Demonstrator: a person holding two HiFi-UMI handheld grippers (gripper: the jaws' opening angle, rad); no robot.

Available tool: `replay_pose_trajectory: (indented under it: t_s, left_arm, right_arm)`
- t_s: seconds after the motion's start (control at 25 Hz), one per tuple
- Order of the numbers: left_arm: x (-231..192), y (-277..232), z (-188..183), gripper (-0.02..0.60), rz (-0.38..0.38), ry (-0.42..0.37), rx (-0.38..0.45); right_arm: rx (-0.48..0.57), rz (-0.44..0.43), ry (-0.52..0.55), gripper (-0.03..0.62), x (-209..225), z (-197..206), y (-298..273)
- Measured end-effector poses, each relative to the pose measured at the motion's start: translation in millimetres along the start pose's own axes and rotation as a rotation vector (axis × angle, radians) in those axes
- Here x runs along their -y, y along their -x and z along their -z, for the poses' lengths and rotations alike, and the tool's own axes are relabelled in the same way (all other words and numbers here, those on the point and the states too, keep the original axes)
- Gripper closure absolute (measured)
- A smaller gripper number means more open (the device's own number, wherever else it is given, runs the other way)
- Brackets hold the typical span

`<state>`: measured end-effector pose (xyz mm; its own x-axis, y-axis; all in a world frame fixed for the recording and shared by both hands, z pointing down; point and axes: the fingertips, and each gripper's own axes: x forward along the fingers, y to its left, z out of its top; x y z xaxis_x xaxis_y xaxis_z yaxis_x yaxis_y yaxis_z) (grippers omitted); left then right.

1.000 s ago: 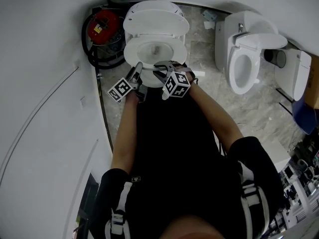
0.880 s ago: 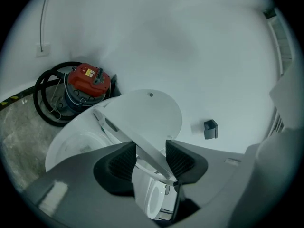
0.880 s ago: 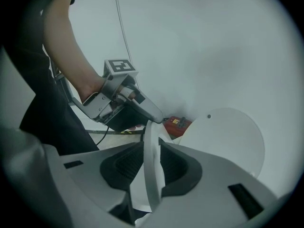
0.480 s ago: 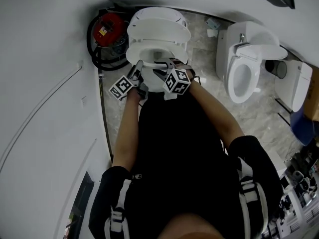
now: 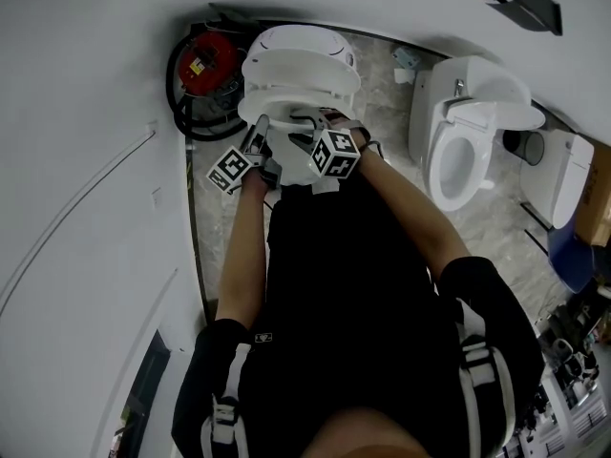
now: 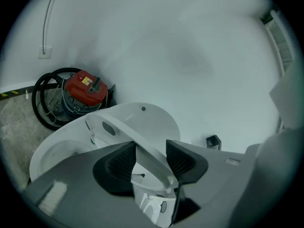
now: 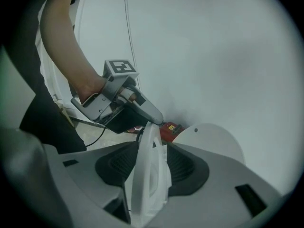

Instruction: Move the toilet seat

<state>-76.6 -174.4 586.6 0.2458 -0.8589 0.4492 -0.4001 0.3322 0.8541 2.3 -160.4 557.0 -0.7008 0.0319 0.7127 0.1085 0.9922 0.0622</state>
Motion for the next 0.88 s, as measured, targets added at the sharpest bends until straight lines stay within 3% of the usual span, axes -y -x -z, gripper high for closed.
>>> replay_pose_trajectory:
  t_s: [0.16, 0.4, 0.56, 0.88]
  left_arm:
    - [6, -5, -5, 0.376, 0.006, -0.026, 0.019]
    - [20, -11, -3, 0.357, 0.04, -0.036, 0.038]
    - [19, -7, -1, 0.354, 0.023, -0.025, 0.055]
    - [10, 16, -12, 0.354, -0.014, -0.023, 0.108]
  right_arm:
    - [-0.005, 0.036, 0.044, 0.313, 18, -2, 1]
    - [-0.014, 0.051, 0.09, 0.277, 38, -1, 3]
    - [-0.069, 0.058, 0.161, 0.197, 47, 11, -3]
    - [-0.076, 0.155, 0.254, 0.167, 84, 8, 1]
